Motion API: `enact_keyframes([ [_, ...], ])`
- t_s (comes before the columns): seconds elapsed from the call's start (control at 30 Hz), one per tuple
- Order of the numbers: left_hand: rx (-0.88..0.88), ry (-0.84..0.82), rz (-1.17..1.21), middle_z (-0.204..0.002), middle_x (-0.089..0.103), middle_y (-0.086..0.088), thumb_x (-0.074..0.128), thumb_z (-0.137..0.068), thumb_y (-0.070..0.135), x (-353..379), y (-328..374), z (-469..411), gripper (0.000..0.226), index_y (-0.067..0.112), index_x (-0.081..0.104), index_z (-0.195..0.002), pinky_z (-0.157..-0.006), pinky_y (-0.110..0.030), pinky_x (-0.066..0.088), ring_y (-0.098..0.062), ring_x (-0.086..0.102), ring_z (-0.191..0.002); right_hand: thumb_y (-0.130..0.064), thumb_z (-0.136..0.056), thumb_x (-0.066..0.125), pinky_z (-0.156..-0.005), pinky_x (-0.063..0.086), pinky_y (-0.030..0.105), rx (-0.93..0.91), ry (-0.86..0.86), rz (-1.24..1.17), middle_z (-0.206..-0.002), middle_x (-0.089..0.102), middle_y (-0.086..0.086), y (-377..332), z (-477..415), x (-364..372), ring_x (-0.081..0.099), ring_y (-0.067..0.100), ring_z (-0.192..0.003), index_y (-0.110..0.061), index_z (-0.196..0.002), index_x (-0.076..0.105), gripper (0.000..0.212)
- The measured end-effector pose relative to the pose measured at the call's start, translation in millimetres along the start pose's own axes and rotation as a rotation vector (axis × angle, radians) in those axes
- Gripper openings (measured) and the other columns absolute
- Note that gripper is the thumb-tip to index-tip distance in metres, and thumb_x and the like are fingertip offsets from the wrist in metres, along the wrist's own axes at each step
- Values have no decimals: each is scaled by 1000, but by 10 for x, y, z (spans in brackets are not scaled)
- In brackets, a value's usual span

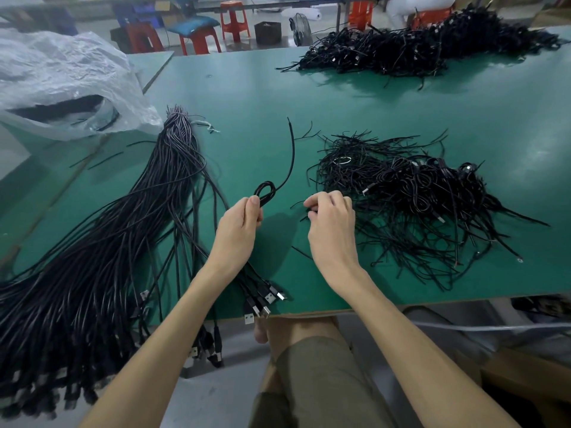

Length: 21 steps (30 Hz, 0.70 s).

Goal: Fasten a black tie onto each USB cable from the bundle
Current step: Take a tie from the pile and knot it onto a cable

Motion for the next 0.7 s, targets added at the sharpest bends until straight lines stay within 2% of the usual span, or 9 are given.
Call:
enact_keyframes([
  [0.2, 21, 3, -12, -64, 36, 8, 31, -113, 34, 8, 17, 5, 46, 16, 45, -74, -60, -32, 30, -12, 33, -59, 7, -100, 52, -94, 44, 32, 19, 87, -197, -115, 58, 2, 44, -16, -90, 44, 16, -110, -8, -116, 65, 25],
  [0.37, 26, -14, -22, -63, 36, 8, 31, -113, 34, 17, 12, 3, 46, 14, 45, -74, -59, -28, 29, -9, 32, -57, 15, -97, 49, -88, 33, 4, 37, 104, -264, -111, 53, -6, 59, -27, -134, 41, 6, -106, -8, -113, 65, 32],
  [0.4, 25, -16, -32, -63, 36, 9, 31, -113, 34, 19, 9, 3, 46, 15, 45, -74, -59, -27, 28, -8, 32, -56, 16, -97, 50, -88, 34, 4, 41, 111, -275, -111, 52, -7, 62, -28, -147, 42, 7, -107, -8, -112, 65, 32],
  [0.53, 27, -19, -58, -64, 37, 10, 31, -113, 32, 45, 12, 3, 45, 17, 41, -72, -57, -27, 28, -7, 33, -55, 11, -98, 51, -92, 43, 19, 12, 155, -328, -110, 53, -7, 35, -10, -223, 51, 13, -111, -7, -109, 65, 26],
  [0.7, 32, -11, -69, -64, 39, 7, 30, -113, 34, 31, -1, -2, 46, 17, 44, -73, -58, -28, 29, -8, 33, -56, 6, -98, 56, -93, 47, 27, 74, 92, -386, -104, 53, -11, 92, -20, -157, 54, 14, -108, -11, -108, 65, 22],
])
Point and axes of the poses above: each hand's wrist, its own z-axis away from the middle knuckle, its own x-axis out of the palm, y = z × x, the point moved 10 cm from there along -z, towards the middle knuckle
